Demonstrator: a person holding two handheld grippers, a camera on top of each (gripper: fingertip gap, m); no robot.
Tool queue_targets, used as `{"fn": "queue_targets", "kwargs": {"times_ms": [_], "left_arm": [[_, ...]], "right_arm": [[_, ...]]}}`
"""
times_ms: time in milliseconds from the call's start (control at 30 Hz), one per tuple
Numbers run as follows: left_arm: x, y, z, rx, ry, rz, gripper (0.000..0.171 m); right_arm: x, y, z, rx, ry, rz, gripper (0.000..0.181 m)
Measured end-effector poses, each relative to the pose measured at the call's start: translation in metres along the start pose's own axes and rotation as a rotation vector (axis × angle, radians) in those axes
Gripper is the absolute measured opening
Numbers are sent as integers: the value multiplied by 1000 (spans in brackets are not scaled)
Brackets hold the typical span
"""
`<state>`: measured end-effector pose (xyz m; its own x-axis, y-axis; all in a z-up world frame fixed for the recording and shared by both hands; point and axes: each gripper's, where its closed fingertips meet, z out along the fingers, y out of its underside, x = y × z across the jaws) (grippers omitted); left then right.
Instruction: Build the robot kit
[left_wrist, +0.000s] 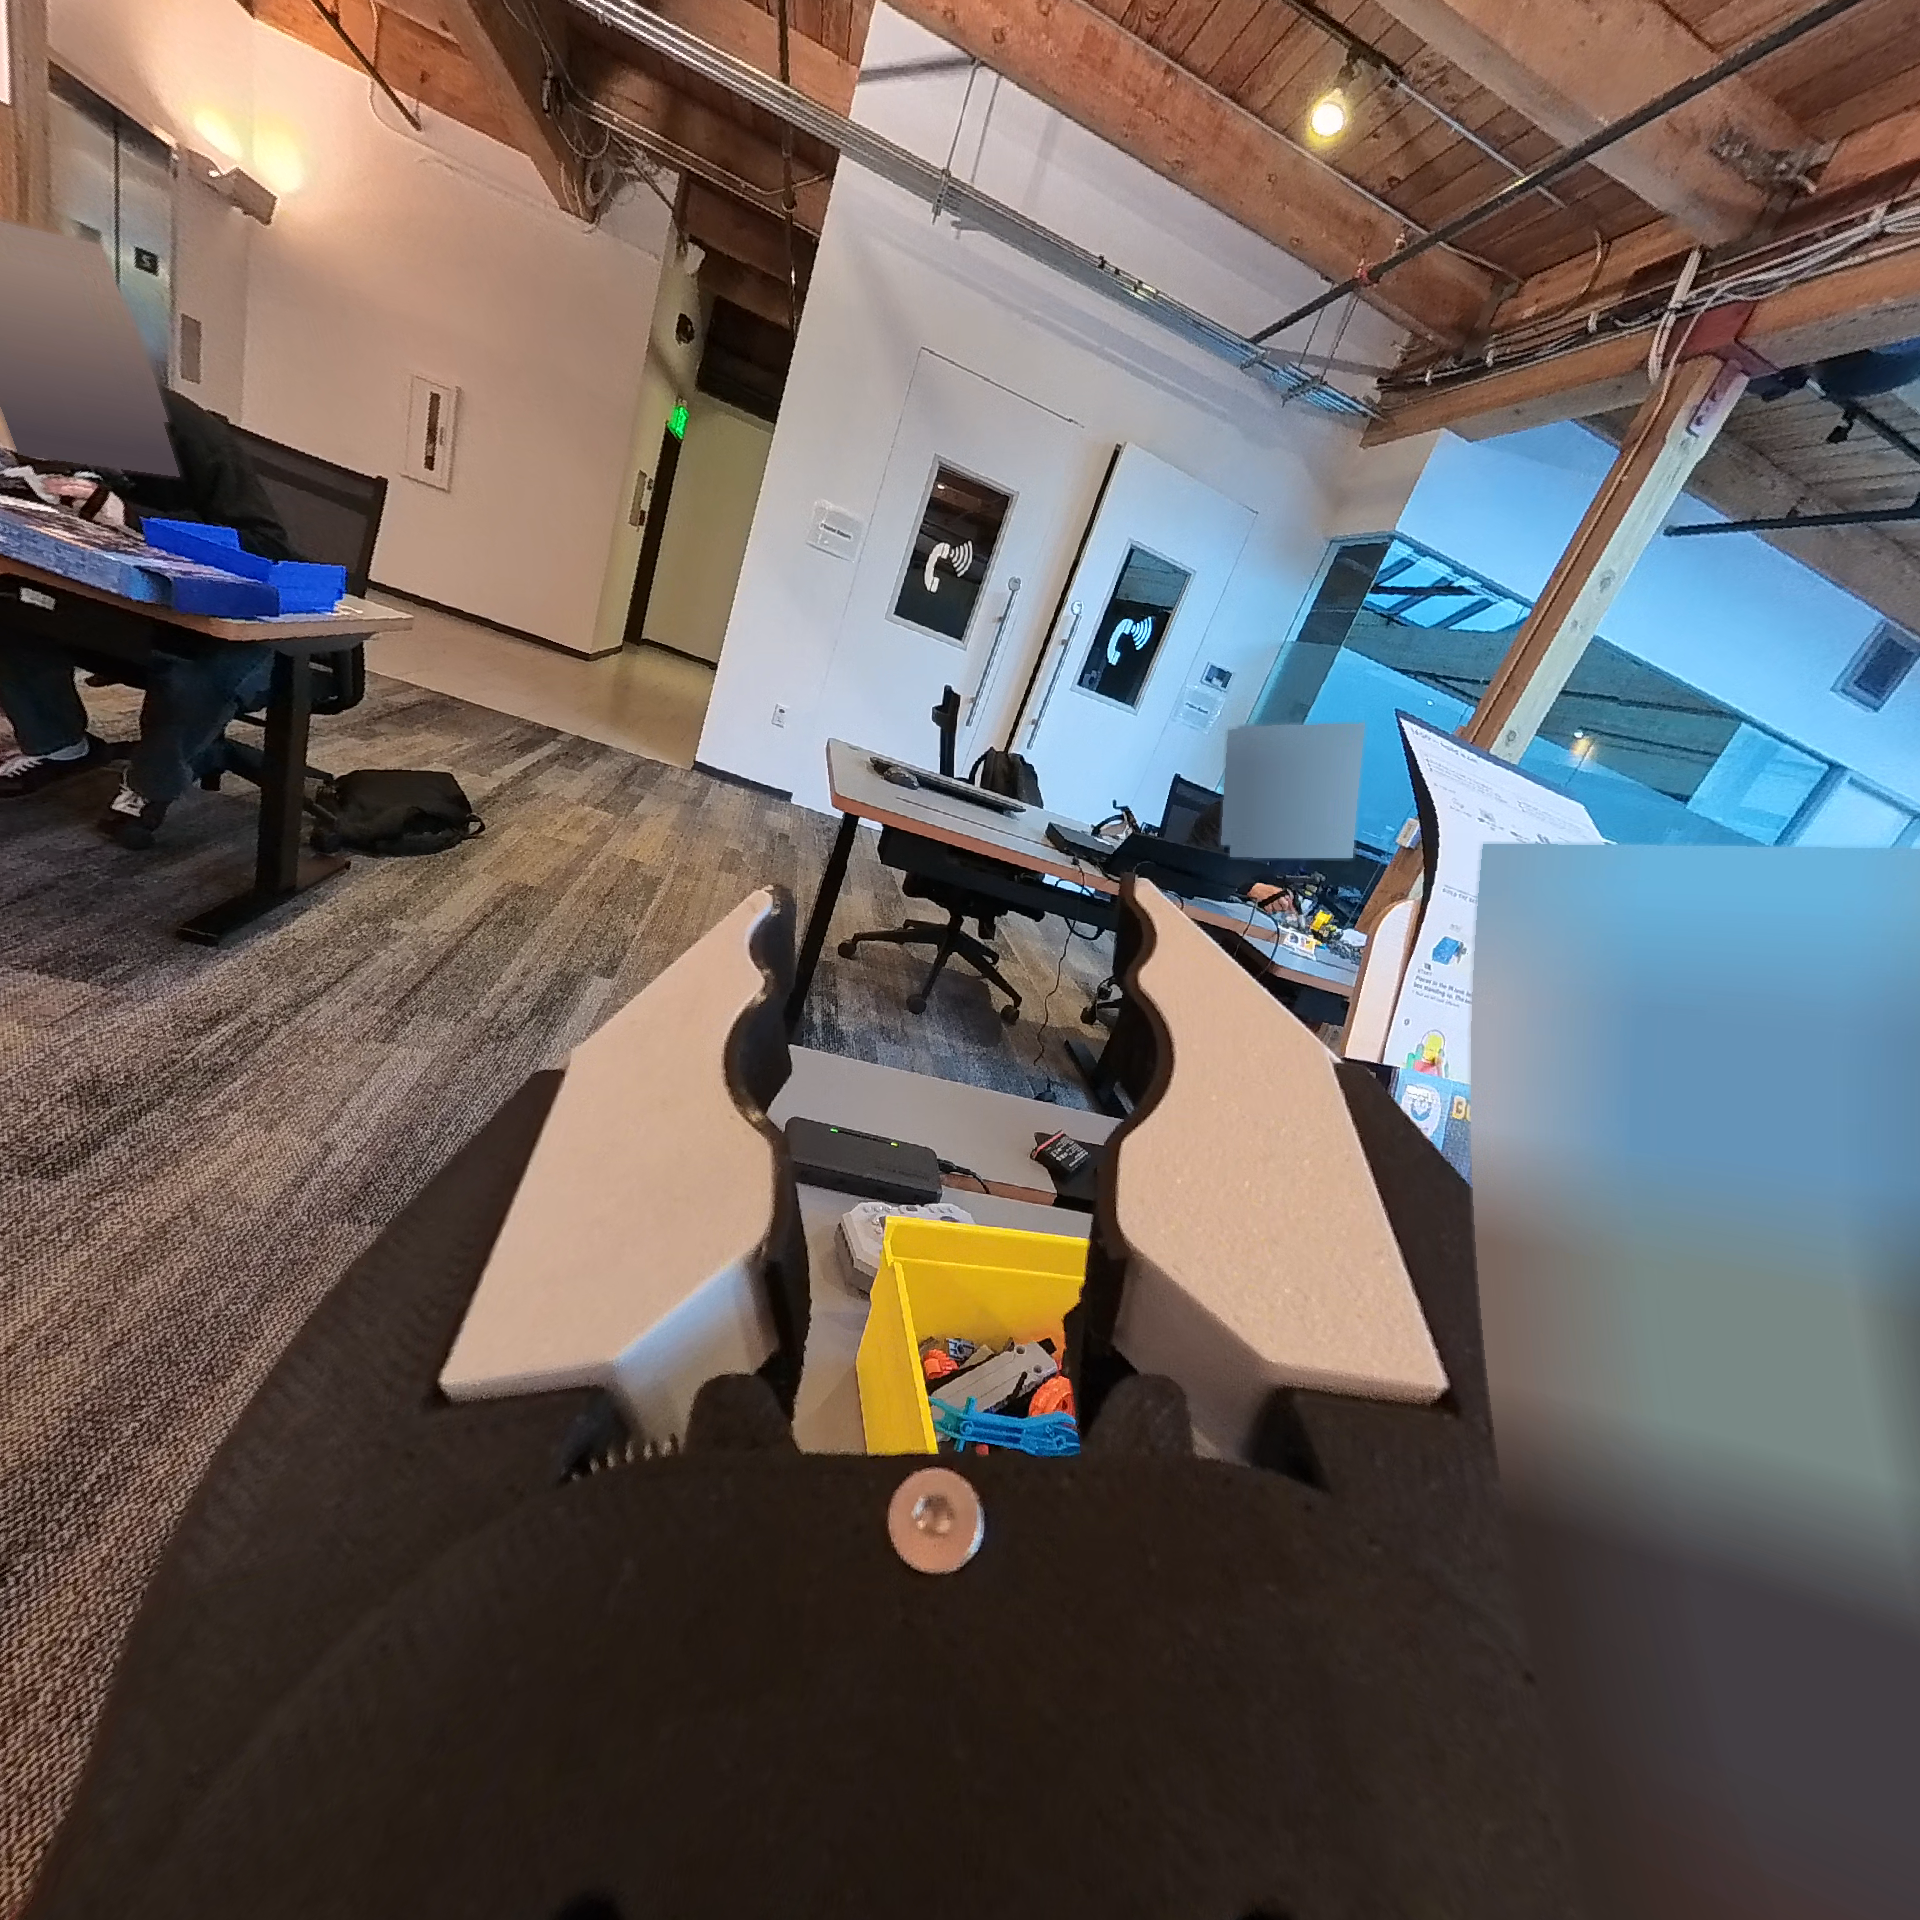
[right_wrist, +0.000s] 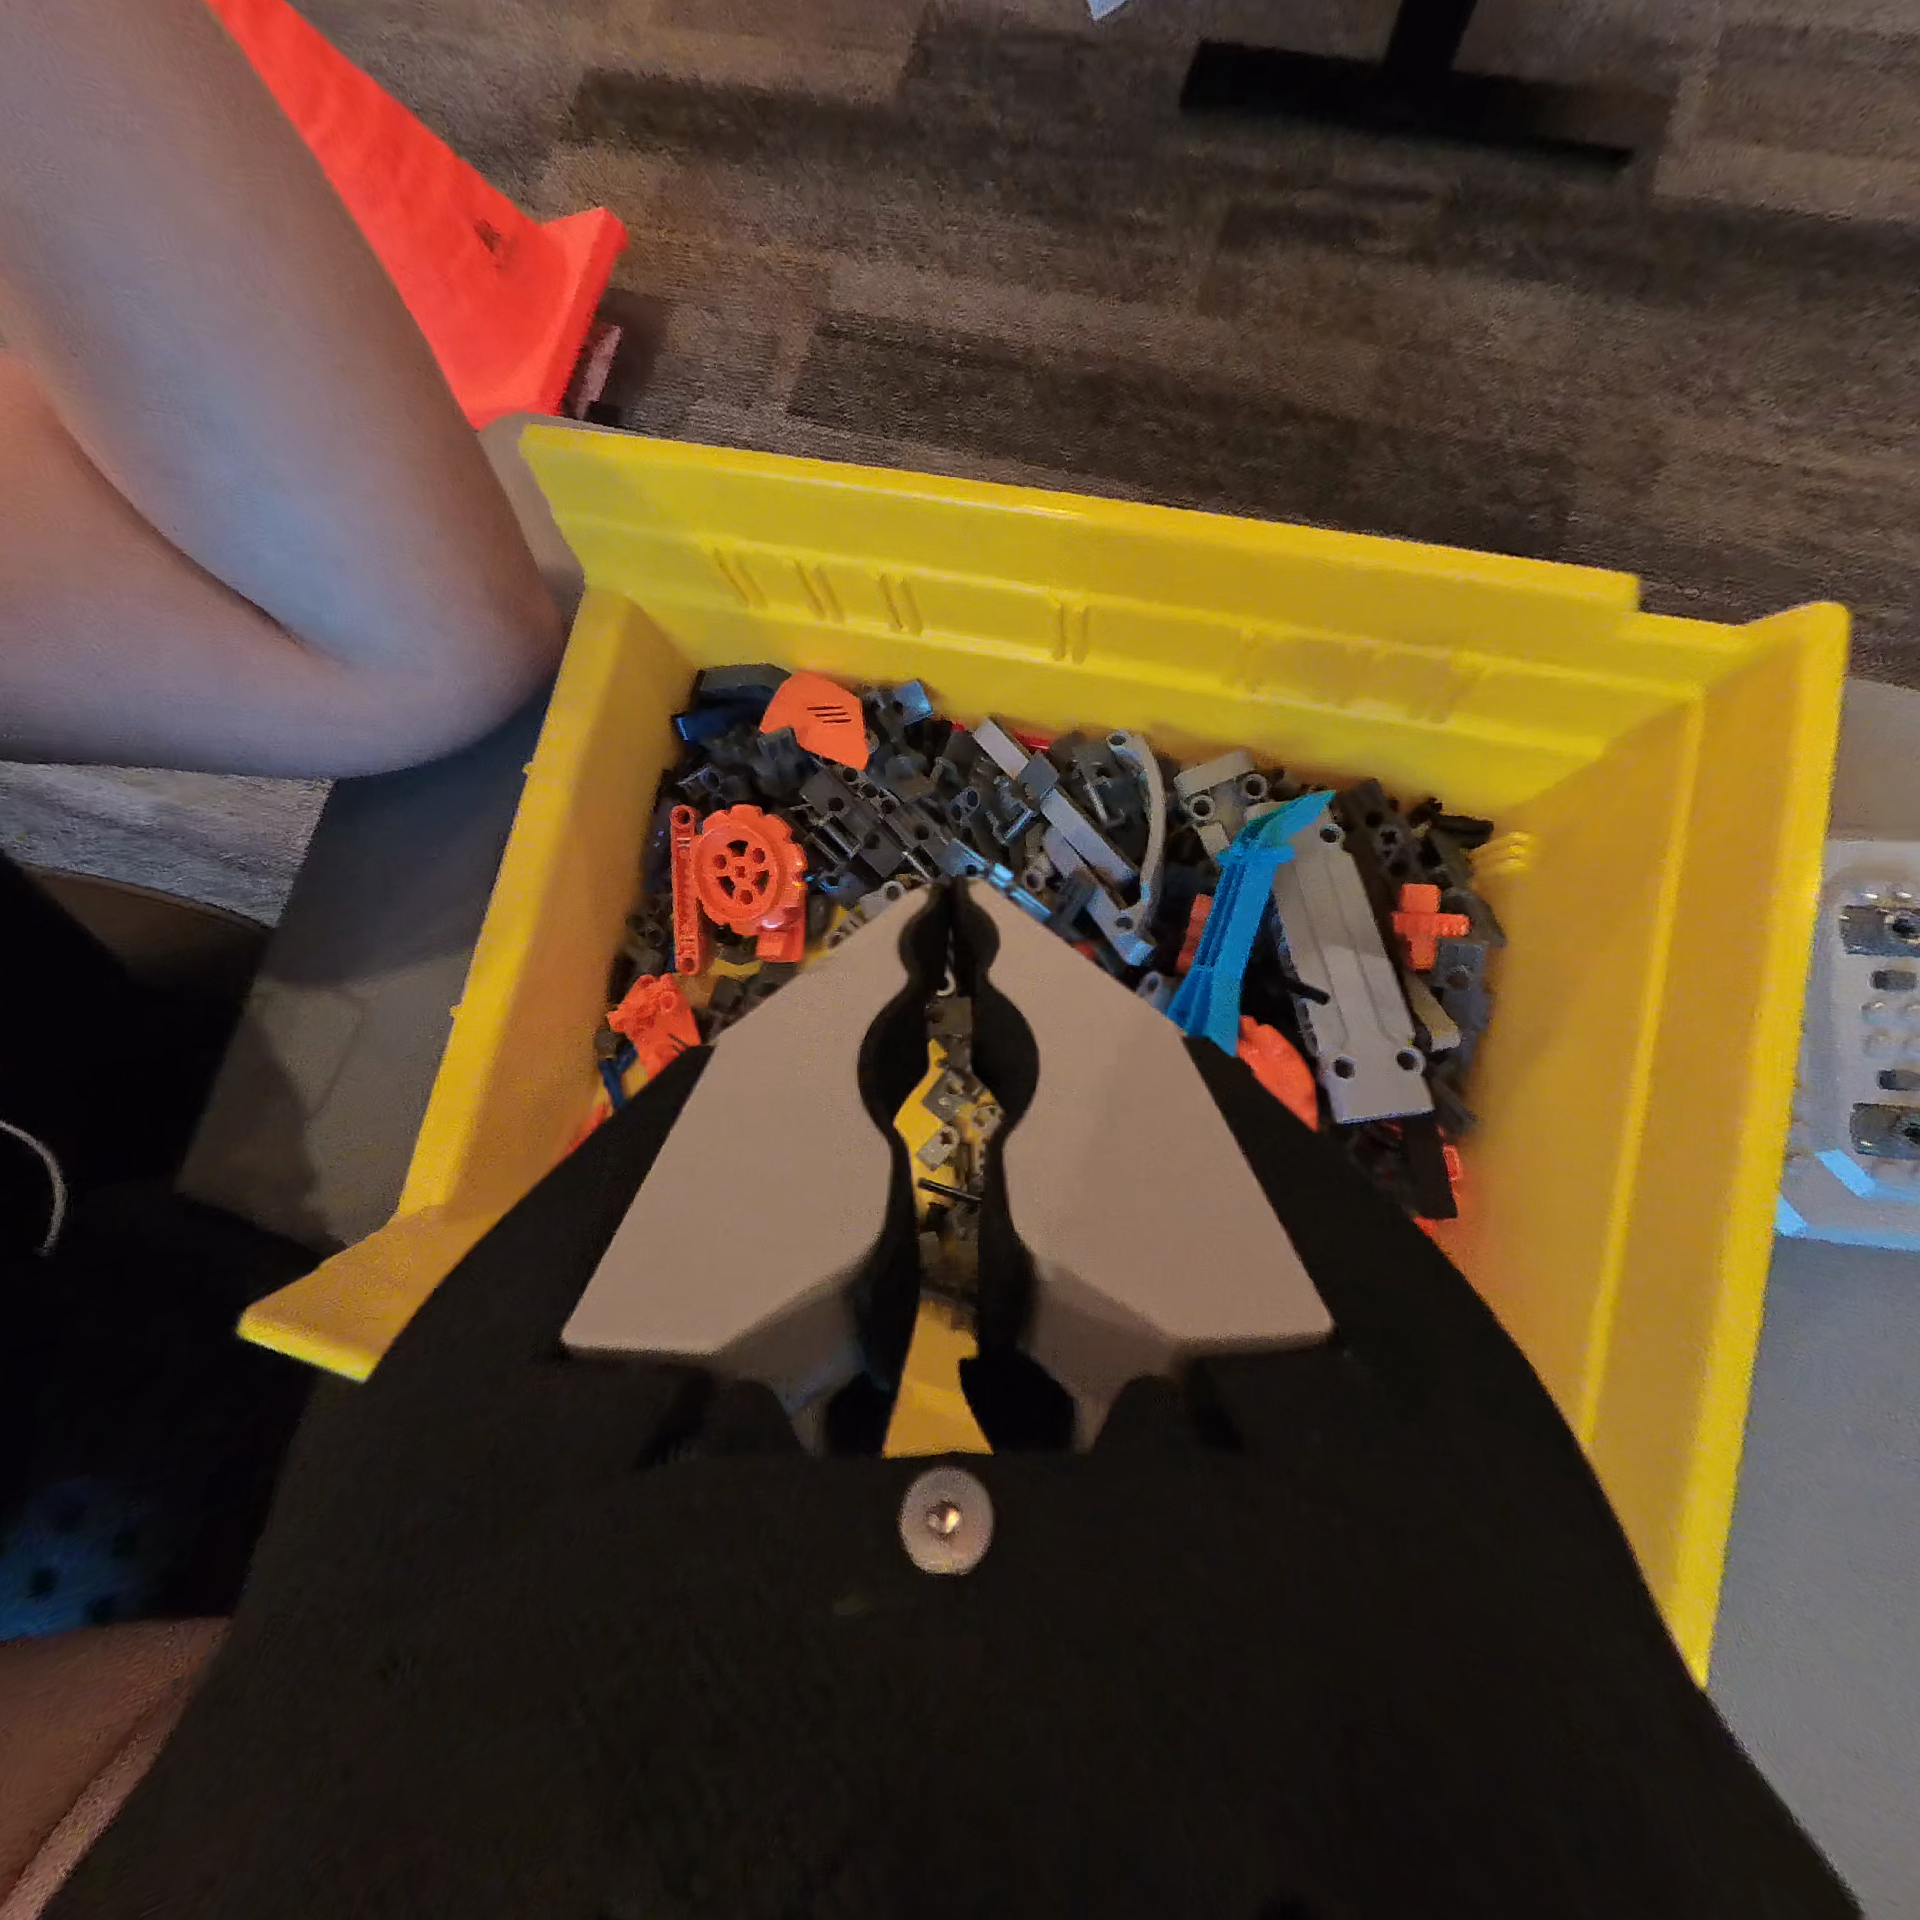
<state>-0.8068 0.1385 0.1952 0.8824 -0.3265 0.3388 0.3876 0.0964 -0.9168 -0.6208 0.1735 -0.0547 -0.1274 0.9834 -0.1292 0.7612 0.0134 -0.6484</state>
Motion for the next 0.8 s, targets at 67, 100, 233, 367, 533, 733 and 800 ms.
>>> {"fn": "queue_targets", "kwargs": {"times_ms": [67,100,233,367,533,733,800], "left_arm": [[0,-1,-1,3,1,0,59],[-1,-1,-1,8,1,-2,59],[-2,-2,-2,8,4,-9,59],[2,-1,-3,3,19,-3,58],[2,-5,-6,23,26,-13,59],[10,-6,-4,32,30,16,57],[12,-7,-4,35,44,9,57]], "right_arm": [[-4,2,-2,-30,13,-34,0],[0,7,-3,-72,62,-64,0],[13,51,0,-337,200,2,27],[34,81,1,-570,282,-61,49],[53,89,-13,-594,275,-75,66],[54,100,-10,-639,230,82,68],[57,108,-5,-687,235,101,67]]}}
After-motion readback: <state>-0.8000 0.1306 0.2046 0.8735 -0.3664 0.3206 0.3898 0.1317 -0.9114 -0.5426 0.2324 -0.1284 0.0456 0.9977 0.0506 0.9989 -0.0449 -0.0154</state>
